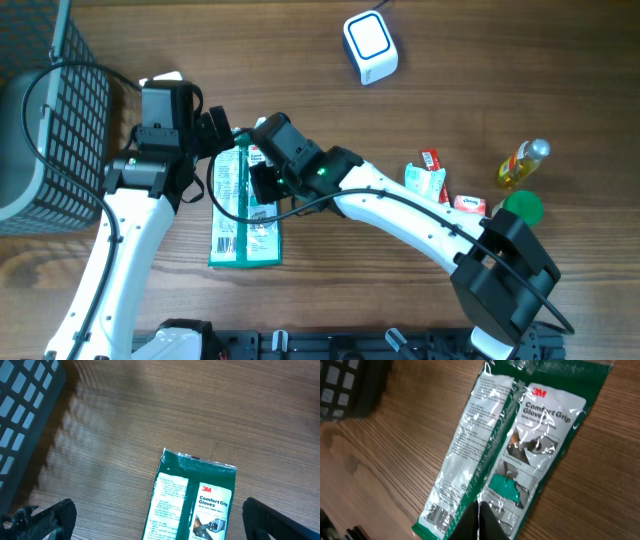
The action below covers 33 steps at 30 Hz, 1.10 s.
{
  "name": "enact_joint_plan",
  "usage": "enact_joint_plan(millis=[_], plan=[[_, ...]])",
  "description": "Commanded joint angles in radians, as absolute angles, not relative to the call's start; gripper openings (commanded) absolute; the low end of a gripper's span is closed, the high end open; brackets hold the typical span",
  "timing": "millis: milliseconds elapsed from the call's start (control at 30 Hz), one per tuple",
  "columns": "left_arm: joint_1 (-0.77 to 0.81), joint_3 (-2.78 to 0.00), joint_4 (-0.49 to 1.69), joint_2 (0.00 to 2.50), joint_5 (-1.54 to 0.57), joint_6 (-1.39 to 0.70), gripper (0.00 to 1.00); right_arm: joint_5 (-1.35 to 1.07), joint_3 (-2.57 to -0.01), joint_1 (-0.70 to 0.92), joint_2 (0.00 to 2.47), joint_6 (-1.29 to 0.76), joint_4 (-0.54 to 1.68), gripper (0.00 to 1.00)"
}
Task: Scan the item barcode
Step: 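Move the right gripper left onto the green gloves bag and grasp it, then drag the green gloves bag rightward to the table center with the right gripper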
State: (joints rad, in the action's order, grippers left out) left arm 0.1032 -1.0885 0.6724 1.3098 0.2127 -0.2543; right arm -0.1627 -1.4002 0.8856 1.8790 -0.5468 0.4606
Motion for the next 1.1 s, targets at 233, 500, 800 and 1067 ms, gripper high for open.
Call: enact_joint_plan(millis=[233, 500, 800, 1067], plan=[[0.099, -1.1, 0.669, 1.307, 0.218, -0.27, 1.0, -0.154, -1.188, 0.883, 1.875, -0.613, 0.239, 0.04], [0.099, -1.1, 0.669, 1.307, 0.218, -0.27, 1.0, -0.149, -1.064, 0.883, 1.9, -0.68, -0.023, 0.04], [0.099, -1.1, 0.669, 1.307, 0.218, -0.27, 1.0, -0.206, -1.062, 0.883, 2.059, -0.688, -0.212, 0.04], [0.099, -1.1, 0.669, 1.307, 0.218, -0.27, 1.0, -0.104, -1.062, 0.796, 2.006, -0.701, -0.016, 0.04]])
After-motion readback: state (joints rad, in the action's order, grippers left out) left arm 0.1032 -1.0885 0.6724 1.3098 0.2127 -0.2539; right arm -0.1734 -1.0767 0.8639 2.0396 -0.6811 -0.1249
